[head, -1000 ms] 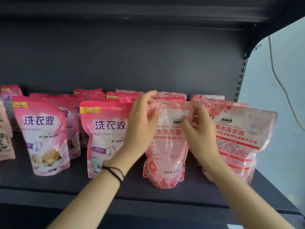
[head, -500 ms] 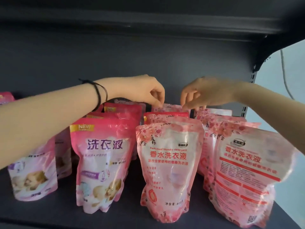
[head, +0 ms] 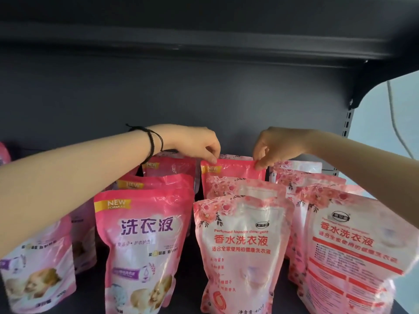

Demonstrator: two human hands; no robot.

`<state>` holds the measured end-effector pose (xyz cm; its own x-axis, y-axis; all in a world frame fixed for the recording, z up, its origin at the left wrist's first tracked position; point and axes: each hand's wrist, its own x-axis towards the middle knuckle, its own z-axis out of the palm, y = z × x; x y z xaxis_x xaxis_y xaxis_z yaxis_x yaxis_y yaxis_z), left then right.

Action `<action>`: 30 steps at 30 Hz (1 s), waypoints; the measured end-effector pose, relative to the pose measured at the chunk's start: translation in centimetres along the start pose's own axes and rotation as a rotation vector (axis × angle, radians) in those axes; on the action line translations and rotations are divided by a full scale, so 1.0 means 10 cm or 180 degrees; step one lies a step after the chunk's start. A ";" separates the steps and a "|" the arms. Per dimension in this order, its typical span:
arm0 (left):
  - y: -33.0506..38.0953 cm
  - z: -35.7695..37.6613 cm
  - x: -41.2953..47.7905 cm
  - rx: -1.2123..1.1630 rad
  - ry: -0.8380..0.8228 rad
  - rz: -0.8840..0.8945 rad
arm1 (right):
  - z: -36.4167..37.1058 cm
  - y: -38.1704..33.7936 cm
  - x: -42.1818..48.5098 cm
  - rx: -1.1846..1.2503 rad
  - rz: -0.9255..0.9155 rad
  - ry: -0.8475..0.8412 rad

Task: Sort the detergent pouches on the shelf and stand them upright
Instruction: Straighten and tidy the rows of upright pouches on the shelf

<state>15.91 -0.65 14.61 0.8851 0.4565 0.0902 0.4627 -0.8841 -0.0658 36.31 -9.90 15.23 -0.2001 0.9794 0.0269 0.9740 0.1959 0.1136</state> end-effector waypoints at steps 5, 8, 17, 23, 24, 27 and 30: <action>-0.15 -0.27 -0.18 -0.1047 0.1121 -0.0398 | -0.31 0.04 -0.05 0.1742 0.0304 0.0989; -0.18 -0.39 -0.29 -0.3081 0.2165 -0.0530 | -0.44 -0.16 0.06 0.4157 0.0003 0.1699; -0.25 -0.16 -0.47 -0.4840 0.2451 -0.0682 | -0.73 -0.91 0.49 0.5710 -0.0070 0.3033; -0.23 -0.16 -0.68 -0.5134 0.3238 -0.0330 | -0.88 -1.26 0.51 0.6006 -0.0193 0.2988; -0.23 -0.18 -0.73 -0.5043 0.3332 -0.0309 | -0.89 -1.33 0.49 0.6100 -0.0219 0.3022; -0.20 -0.24 -0.92 -0.4878 0.3484 -0.0230 | -0.94 -1.51 0.43 0.6149 -0.0159 0.3169; -0.14 -0.29 -1.13 -0.4807 0.3586 -0.0139 | -0.98 -1.68 0.33 0.6059 -0.0123 0.3291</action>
<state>5.16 -4.85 16.52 0.1432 0.7621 0.6314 -0.5006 -0.4946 0.7105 18.25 -10.44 23.19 0.4498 0.7355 0.5066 -0.2585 0.6502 -0.7145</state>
